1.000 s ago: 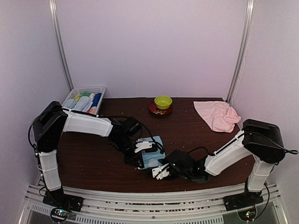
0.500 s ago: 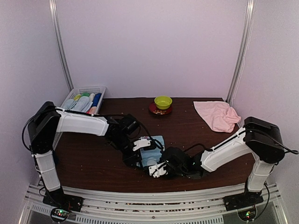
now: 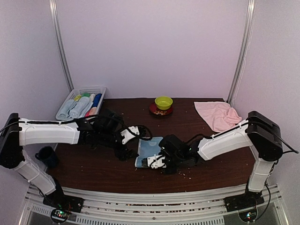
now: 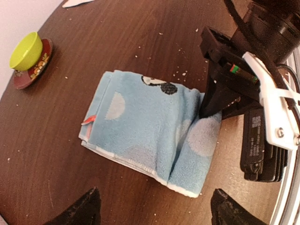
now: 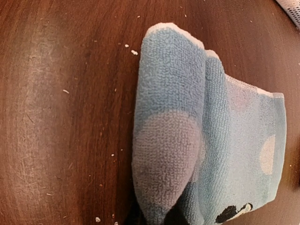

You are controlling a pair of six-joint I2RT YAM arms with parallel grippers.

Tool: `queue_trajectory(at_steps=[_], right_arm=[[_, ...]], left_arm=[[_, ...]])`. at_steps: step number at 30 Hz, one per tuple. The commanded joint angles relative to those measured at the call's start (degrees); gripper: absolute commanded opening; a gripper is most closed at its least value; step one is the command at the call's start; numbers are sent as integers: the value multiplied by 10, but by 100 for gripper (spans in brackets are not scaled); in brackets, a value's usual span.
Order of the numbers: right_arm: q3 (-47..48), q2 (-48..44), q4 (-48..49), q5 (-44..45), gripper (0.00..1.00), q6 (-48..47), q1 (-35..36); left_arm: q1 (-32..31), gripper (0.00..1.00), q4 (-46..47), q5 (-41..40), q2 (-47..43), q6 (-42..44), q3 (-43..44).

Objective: Roll the towels
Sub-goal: Roll the towel at the center of the board.

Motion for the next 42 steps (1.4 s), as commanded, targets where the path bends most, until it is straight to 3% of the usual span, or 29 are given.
queue_trajectory(at_steps=[1, 7, 18, 34, 42], right_arm=[[50, 34, -119, -112, 1, 39, -25], [143, 85, -254, -191, 4, 49, -64], [252, 170, -406, -300, 5, 48, -115], [328, 224, -513, -355, 7, 29, -147], [331, 231, -516, -357, 6, 29, -150]], left_arm=[[-33, 82, 145, -89, -35, -2, -66], [-73, 81, 293, -162, -65, 41, -183], [-135, 77, 451, -227, -137, 133, -314], [-188, 66, 490, -315, 24, 224, -279], [-195, 55, 528, -322, 72, 242, -271]])
